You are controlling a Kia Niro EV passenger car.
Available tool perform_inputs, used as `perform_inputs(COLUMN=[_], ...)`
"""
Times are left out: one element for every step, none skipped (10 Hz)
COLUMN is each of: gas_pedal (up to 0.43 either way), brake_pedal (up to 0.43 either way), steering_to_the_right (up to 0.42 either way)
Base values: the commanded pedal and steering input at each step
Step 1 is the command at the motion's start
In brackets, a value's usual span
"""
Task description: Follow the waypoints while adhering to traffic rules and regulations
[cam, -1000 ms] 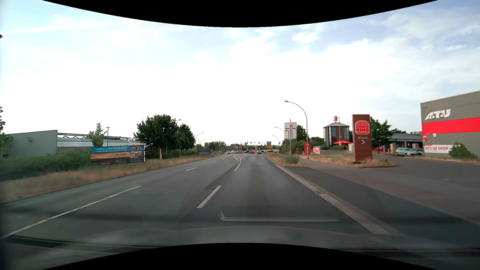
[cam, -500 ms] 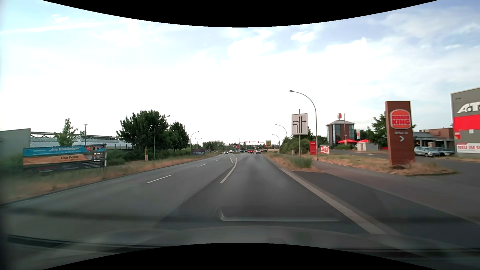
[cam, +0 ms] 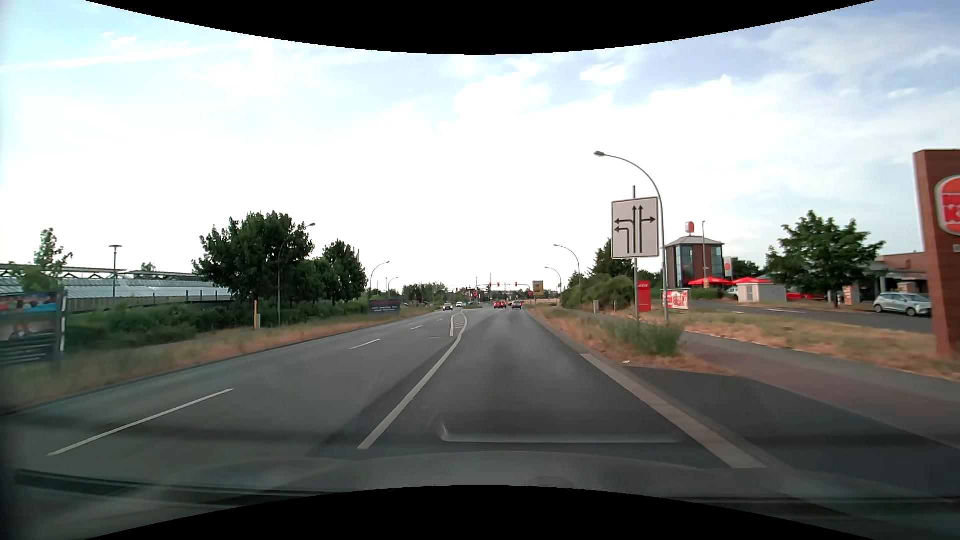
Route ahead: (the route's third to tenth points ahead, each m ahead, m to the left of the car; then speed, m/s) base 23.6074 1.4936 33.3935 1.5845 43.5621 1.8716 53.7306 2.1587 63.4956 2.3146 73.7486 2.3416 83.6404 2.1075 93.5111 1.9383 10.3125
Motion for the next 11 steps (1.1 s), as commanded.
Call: perform_inputs(gas_pedal=[0.000,0.000,0.000,0.000,0.000,0.000,0.000,0.000,0.000,0.000,0.000], brake_pedal=[0.000,0.000,0.000,0.000,0.000,0.000,0.000,0.000,0.000,0.000,0.000], steering_to_the_right=[-0.006,-0.003,-0.003,-0.003,-0.003,-0.003,-0.003,-0.003,-0.003,-0.003,-0.003])
